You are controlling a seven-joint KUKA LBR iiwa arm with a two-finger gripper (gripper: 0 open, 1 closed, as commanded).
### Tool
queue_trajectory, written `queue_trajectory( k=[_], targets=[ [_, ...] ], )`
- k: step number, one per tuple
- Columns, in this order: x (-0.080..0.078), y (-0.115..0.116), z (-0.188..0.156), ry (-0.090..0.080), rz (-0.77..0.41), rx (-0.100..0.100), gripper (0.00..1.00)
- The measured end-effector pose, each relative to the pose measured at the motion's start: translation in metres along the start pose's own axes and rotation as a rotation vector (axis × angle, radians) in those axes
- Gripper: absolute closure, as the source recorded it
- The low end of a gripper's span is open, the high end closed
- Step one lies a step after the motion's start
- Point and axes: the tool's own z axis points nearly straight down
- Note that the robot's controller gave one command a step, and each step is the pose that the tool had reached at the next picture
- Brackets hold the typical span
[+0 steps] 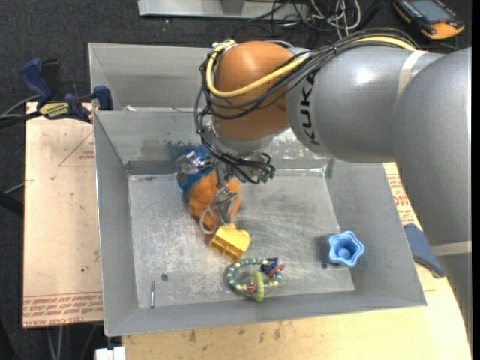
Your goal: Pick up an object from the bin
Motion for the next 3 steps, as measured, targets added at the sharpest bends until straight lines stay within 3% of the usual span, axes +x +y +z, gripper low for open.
queue_trajectory(
  k=[1,2,3],
  targets=[
    [-0.008,-0.002,0.021,0.001,0.077,0.001,0.00],
    [-0.014,-0.016,0.060,0.000,-0.743,-0.003,1.00],
    [-0.015,-0.017,0.062,0.001,-0.744,-0.004,1.00]
  ],
)
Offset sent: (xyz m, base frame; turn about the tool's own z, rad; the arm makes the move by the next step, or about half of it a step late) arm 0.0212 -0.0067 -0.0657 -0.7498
